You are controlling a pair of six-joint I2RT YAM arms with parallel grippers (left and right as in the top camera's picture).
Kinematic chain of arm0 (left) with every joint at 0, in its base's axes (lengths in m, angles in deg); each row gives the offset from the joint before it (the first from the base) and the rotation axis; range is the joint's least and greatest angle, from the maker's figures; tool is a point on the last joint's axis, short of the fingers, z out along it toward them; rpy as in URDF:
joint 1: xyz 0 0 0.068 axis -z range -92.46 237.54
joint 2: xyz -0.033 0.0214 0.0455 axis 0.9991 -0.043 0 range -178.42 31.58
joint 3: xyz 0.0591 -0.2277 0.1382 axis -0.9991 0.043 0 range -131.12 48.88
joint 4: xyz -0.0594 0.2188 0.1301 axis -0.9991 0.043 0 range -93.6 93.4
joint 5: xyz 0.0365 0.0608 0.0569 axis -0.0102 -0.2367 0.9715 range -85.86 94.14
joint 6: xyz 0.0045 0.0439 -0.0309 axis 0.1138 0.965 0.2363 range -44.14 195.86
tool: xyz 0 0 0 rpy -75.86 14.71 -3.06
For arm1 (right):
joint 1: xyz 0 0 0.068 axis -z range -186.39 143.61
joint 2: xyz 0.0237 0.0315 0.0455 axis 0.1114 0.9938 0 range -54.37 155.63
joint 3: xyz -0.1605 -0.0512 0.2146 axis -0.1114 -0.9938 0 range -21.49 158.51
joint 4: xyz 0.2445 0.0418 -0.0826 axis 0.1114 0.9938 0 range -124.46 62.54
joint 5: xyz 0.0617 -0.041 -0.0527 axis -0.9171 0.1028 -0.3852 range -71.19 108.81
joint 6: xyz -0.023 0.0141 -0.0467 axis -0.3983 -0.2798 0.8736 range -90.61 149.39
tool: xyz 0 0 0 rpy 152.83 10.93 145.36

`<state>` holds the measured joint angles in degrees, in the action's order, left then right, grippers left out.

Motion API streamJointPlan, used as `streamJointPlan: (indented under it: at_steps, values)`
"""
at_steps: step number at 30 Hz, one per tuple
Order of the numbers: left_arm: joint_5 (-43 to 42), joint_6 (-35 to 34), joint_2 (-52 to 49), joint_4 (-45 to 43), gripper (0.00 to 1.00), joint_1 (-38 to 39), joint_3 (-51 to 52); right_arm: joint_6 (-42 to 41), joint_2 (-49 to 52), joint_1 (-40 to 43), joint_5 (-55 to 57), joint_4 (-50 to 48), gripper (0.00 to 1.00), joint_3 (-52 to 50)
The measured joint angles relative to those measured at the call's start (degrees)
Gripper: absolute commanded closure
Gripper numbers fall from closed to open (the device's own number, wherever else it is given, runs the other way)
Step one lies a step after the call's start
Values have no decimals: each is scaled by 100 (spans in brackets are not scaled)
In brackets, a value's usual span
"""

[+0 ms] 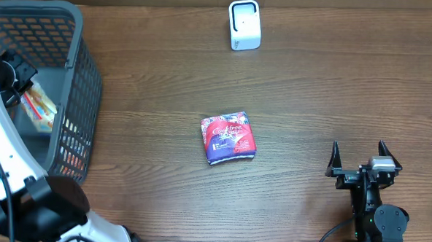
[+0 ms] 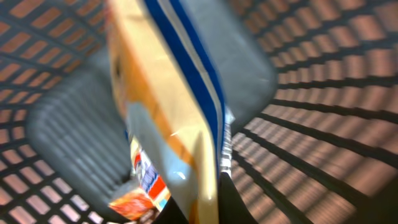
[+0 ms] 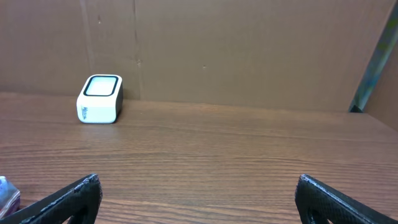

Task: Scan the item barcode
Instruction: 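Reach the left gripper back into the basket and grasp the yellow snack bag, then carry the yellow bag out and place it beside the red bag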

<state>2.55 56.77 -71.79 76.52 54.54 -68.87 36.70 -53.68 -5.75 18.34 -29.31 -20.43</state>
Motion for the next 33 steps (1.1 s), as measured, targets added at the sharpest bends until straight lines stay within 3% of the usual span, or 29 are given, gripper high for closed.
streamJointPlan:
  at_steps: [9, 17, 26, 33]
  values:
    - [-756, 4, 1759, -105, 96, 511, 0, 2, 0, 0, 0, 0, 0, 0]
    - [-1169, -157, 3093, -238, 96, 2129, -55, 0, 0, 2, 2, 0, 0, 0]
    - [-1060, -555, 2855, -118, 96, 3982, 463, 0, 0, 0, 2, 0, 0, 0]
    - [-592, -894, 1766, -964, 96, 4712, 1700, 0, 0, 2, 2, 0, 0, 0]
